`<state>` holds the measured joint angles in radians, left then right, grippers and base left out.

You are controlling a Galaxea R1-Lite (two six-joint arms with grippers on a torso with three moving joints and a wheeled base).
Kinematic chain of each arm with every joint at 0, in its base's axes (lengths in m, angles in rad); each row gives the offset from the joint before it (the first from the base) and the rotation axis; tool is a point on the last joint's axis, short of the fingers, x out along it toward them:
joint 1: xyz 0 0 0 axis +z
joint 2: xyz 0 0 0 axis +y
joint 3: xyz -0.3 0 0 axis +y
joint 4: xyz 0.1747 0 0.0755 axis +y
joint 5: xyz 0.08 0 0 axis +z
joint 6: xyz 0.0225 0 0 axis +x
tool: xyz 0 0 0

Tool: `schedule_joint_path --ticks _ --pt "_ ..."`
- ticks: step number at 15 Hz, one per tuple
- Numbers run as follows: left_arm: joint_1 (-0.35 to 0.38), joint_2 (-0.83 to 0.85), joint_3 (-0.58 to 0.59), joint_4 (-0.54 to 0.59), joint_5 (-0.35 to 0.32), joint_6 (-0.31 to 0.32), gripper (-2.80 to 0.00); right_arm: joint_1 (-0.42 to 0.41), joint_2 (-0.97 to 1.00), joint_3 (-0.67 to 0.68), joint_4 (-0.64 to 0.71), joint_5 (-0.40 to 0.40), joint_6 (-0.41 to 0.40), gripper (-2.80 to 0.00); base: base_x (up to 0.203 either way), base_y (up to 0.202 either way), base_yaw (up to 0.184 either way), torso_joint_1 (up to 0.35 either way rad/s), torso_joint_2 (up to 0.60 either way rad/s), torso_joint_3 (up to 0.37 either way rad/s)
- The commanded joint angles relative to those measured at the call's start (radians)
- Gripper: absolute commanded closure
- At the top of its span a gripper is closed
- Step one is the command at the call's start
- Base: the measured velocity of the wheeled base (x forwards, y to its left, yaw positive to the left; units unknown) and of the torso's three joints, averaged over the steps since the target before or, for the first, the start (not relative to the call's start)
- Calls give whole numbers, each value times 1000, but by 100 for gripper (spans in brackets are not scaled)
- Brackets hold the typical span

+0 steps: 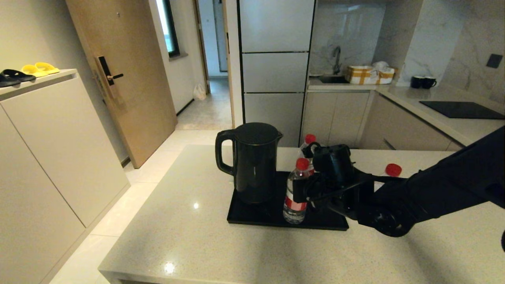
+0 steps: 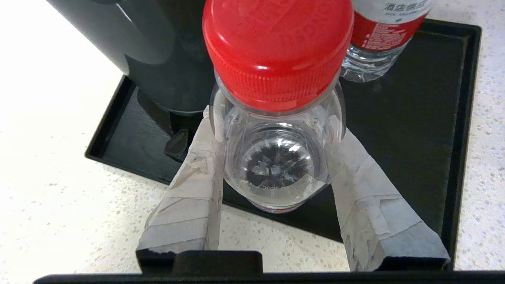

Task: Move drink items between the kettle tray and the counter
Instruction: Pick up the bottled water, then place it on the right

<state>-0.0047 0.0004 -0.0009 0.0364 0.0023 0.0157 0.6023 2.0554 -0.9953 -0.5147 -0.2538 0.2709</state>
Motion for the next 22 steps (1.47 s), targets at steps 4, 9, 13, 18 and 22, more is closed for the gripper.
schedule_joint_path --ticks 4,9,13,18,22 --pt "0 0 0 0 1 1 0 -4 -260 92 59 -38 12 0 0 0 0 0 0 0" --pt "0 -1 -1 -1 1 1 0 -172 -541 269 150 -126 17 0 0 0 0 0 0 0" --pt "0 0 -1 0 1 0 0 -358 -671 369 220 -104 18 0 0 0 0 0 0 0" --pt "0 0 -1 0 1 0 0 -627 -695 434 226 49 4 0 0 0 0 0 0 0" --pt "0 0 -1 0 1 0 0 -759 -580 451 196 194 -23 0 0 0 0 0 0 0"
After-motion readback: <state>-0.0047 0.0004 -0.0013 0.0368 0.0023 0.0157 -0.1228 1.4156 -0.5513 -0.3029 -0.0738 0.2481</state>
